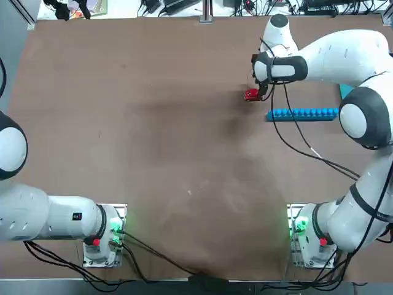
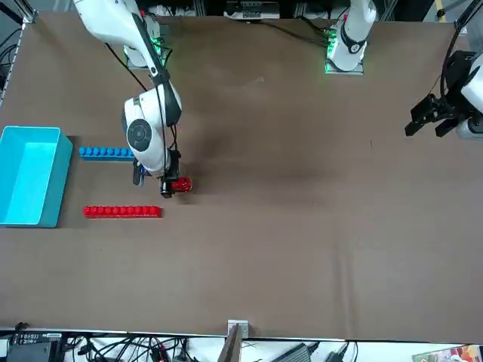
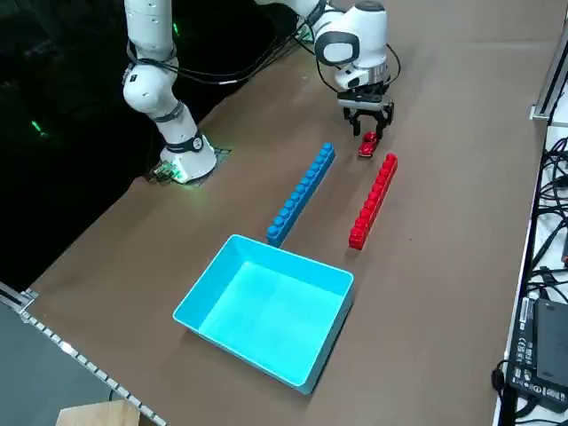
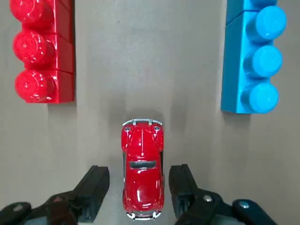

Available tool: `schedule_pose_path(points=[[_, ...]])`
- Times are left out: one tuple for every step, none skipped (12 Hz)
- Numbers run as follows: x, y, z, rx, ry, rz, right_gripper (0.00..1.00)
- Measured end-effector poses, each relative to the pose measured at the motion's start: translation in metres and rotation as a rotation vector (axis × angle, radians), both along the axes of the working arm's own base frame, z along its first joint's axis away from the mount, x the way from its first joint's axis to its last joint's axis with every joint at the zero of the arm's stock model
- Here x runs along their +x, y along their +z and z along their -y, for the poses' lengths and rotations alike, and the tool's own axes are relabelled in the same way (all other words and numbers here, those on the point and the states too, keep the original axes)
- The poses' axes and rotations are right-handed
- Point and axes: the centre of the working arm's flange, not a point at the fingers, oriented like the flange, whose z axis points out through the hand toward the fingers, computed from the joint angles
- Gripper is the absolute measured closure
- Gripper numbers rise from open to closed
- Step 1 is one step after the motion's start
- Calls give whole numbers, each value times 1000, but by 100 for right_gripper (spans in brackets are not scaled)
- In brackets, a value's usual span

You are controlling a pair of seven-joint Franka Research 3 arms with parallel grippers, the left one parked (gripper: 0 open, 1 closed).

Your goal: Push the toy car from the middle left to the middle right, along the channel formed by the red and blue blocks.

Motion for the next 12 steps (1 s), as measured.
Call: schedule_pose_path(points=[[0, -2, -1, 1, 2, 4, 20], [0, -5, -2, 2, 3, 7, 20], [0, -7, -3, 3, 4, 12, 22], [0, -9, -3, 4, 5, 15, 22], [0, -12, -3, 3, 7, 17, 23], [-1, -14, -3, -1, 12, 18, 24], [-2, -17, -2, -7, 18, 18, 25], [-4, -19, -2, -9, 20, 18, 25], [-5, -21, -1, -11, 21, 17, 26], [-7, -24, 0, -11, 22, 16, 31], [-7, -24, 0, -11, 22, 16, 32], [-7, -24, 0, -11, 22, 17, 34]])
